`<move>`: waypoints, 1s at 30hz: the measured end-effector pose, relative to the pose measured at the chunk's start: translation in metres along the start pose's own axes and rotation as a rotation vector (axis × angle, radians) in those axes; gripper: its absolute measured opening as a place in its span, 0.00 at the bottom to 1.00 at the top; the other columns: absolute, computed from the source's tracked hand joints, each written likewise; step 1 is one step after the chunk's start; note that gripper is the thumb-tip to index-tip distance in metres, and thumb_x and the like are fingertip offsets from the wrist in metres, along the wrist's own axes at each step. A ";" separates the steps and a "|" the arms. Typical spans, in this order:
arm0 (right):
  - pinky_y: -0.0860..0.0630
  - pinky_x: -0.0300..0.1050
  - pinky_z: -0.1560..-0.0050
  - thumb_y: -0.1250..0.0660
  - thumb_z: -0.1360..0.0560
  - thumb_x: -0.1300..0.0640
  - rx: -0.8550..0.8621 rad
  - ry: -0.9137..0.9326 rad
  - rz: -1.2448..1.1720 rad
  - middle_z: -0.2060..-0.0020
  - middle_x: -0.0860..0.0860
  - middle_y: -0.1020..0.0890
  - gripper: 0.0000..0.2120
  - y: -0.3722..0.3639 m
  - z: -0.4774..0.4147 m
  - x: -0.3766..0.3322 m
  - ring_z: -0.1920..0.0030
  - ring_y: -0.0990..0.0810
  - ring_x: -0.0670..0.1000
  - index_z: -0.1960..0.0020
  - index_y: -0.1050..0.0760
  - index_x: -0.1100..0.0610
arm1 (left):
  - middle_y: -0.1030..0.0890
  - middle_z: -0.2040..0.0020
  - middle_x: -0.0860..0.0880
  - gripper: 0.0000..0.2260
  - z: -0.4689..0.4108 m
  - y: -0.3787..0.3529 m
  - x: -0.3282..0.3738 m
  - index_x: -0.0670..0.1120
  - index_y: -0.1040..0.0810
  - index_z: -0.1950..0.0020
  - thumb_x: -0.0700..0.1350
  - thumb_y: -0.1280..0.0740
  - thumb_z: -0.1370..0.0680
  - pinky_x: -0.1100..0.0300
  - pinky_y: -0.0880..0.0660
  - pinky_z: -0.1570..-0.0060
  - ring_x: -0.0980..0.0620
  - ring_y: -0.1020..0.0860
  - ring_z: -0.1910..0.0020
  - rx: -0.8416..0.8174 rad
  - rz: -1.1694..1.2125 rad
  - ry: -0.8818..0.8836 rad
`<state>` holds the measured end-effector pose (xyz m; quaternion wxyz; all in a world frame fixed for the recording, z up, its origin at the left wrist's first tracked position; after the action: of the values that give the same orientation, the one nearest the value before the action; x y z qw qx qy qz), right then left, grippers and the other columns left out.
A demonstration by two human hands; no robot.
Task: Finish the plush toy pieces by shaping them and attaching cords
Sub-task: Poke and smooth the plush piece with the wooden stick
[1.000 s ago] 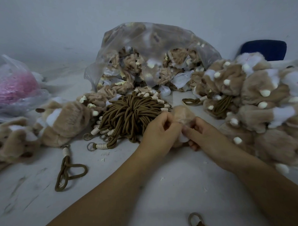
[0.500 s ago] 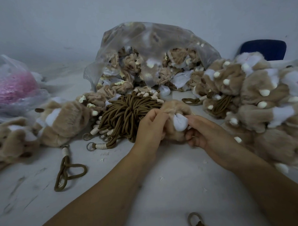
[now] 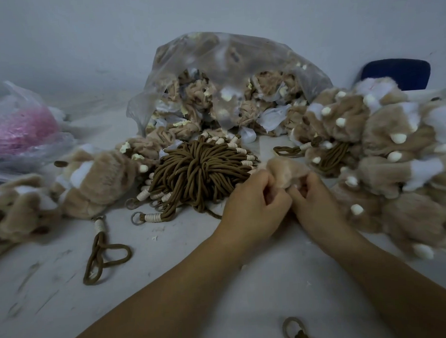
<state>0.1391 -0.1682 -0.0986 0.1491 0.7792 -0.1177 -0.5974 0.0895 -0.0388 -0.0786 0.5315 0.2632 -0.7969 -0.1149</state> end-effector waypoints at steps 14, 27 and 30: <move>0.34 0.41 0.67 0.41 0.23 0.48 0.077 -0.021 0.055 0.65 0.46 0.24 0.07 0.004 0.004 -0.004 0.63 0.25 0.45 0.58 0.33 0.50 | 0.29 0.69 0.59 0.09 0.001 0.000 0.004 0.53 0.31 0.64 0.51 0.36 0.24 0.67 0.34 0.69 0.61 0.32 0.70 -0.131 0.170 0.021; 0.21 0.49 0.56 0.33 0.25 0.56 -0.120 -0.044 -0.178 0.57 0.49 0.19 0.07 0.002 0.000 -0.001 0.56 0.19 0.49 0.51 0.30 0.49 | 0.28 0.70 0.57 0.10 0.004 0.001 0.007 0.51 0.31 0.64 0.51 0.35 0.24 0.65 0.34 0.70 0.60 0.31 0.70 -0.132 0.017 -0.019; 0.21 0.58 0.49 0.31 0.28 0.57 -0.092 -0.047 -0.112 0.53 0.51 0.19 0.14 0.006 0.002 -0.005 0.51 0.19 0.53 0.45 0.29 0.52 | 0.28 0.71 0.59 0.10 0.007 -0.003 0.009 0.53 0.33 0.65 0.53 0.37 0.26 0.65 0.36 0.72 0.60 0.31 0.71 -0.155 -0.052 -0.109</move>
<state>0.1359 -0.1717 -0.0920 0.1480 0.7626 -0.0498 -0.6277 0.0810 -0.0468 -0.0753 0.5029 0.2350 -0.8064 -0.2041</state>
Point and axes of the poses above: each hand's wrist, its own z-axis away from the middle knuckle, its own y-axis out of the back of the hand, x = y × z, the point moved 1 cm from there along -z, towards the middle knuckle
